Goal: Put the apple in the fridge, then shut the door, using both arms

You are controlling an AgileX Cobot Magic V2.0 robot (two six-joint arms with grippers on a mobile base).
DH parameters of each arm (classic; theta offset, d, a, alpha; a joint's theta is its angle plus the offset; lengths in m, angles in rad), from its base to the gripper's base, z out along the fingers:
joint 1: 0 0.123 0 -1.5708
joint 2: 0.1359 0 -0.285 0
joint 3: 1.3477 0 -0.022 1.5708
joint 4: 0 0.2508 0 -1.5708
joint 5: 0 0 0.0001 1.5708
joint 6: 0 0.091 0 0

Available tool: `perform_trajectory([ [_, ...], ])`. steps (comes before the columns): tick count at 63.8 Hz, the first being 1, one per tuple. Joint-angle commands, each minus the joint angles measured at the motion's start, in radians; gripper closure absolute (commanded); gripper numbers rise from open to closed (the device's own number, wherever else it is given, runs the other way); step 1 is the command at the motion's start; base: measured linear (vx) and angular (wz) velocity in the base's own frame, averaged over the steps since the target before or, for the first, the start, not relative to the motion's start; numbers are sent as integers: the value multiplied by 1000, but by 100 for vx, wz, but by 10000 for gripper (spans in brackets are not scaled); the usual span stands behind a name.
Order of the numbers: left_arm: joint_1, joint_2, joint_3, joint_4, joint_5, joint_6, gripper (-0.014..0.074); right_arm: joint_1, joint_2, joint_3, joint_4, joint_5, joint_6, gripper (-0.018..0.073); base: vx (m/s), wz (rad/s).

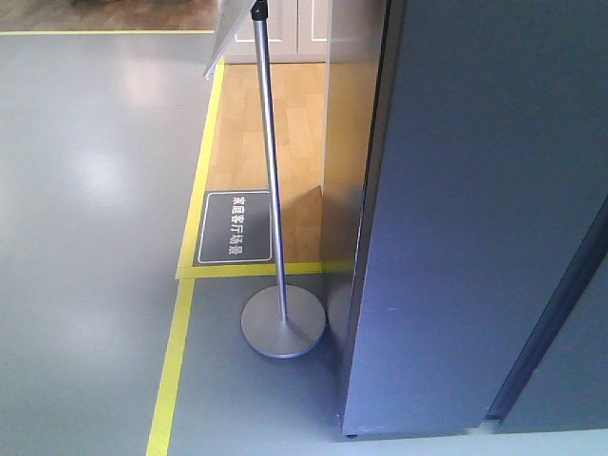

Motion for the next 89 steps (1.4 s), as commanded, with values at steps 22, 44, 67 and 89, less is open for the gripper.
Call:
perform_trajectory([
  [22, 0, -16, 21, -10, -73, -3, 603, -116, -172, 237, -16, -637, -177, 563, 0, 0],
  [44, 0, -16, 21, -10, -73, -3, 603, -192, -279, 620, 62, -1078, -118, 563, 0, 0],
  [67, 0, -16, 21, -10, -73, 0, 603, -190, -280, 719, 48, -1236, -164, 563, 0, 0],
  [89, 0, -16, 21, -10, -73, 0, 603, -192, -280, 719, 61, -1190, -168, 563, 0, 0],
])
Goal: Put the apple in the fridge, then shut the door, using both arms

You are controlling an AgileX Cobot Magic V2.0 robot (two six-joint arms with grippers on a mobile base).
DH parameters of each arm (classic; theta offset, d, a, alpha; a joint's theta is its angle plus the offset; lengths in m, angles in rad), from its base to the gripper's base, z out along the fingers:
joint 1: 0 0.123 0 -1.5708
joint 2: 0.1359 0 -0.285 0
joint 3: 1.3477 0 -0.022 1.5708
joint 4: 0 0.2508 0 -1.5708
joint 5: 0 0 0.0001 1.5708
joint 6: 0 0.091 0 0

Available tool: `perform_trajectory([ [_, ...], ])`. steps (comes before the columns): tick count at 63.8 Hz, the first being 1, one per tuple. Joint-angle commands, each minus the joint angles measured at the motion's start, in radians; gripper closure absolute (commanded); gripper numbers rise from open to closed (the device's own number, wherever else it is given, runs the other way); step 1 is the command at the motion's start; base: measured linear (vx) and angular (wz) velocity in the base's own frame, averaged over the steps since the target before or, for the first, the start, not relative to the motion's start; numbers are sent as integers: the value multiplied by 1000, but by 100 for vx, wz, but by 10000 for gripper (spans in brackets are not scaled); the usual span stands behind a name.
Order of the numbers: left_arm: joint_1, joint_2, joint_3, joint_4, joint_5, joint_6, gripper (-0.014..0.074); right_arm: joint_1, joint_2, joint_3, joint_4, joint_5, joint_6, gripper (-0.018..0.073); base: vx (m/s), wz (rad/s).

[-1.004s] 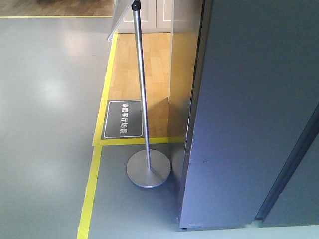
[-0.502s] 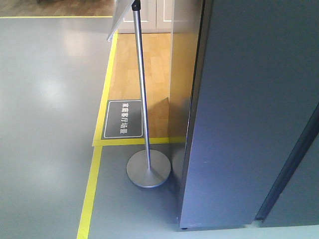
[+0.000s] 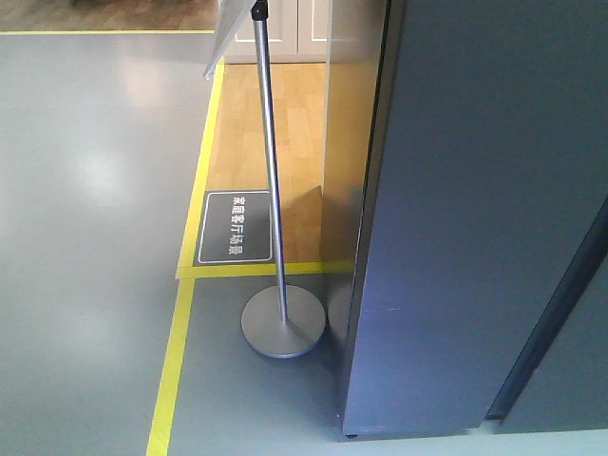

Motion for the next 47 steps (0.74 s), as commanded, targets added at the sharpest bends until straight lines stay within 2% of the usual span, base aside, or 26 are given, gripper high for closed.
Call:
perform_trajectory([
  [1, -1, -16, 21, -9, -74, -1, 603, -5, -17, 16, 1, -67, -11, 563, 0, 0],
  [47, -1, -16, 21, -9, -74, -1, 603, -5, -16, 15, 1, -67, -11, 563, 0, 0],
])
